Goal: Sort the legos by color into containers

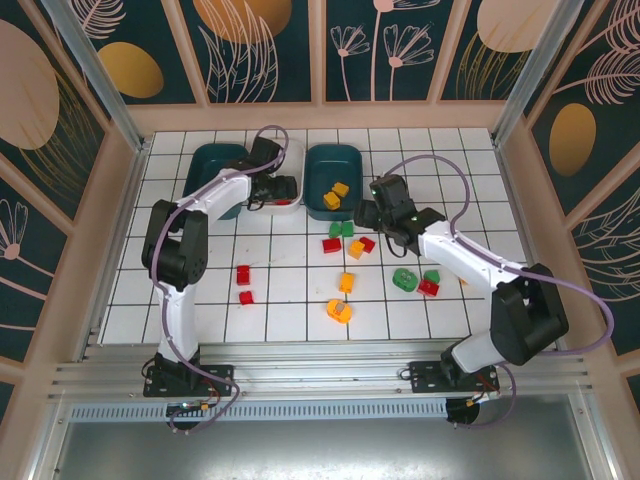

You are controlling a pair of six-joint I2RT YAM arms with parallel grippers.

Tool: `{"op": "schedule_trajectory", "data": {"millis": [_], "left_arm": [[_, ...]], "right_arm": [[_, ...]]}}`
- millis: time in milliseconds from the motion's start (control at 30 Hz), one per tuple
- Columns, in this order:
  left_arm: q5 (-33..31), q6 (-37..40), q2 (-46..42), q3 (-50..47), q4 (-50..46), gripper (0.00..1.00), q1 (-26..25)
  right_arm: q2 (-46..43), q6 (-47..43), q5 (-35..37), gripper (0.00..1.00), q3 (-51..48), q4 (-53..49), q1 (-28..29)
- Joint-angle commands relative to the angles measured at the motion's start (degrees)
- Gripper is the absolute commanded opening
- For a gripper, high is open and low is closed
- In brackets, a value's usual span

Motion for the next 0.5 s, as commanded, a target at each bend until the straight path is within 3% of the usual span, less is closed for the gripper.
{"op": "schedule_trajectory", "data": {"millis": [0,233,333,467], "left_arm": [[2.52,0.42,-0.82,2.98,-0.42,0.90,-0.28],[5.17,-0.34,-9.06,-1.24,1.94,0.96,-0.05],[5.90,-4.09,-17.02,-9.83,7.67,0.99,1.30],[7.67,-10.36,-29.18,-25.29,16.18,0.98,4.22]], "right_arm": [[-0.63,0.10,-0.17,0.68,-1.15,-0.46,-0.22],[7.05,-1.37,-0.79,0.60,2.21,2.02,4.25],[12.25,-1.98,-1.11,0.50,5.23,2.97,5.99],[17.92,-2.15,-0.56,0.49,8.88,3.61,7.42]]}}
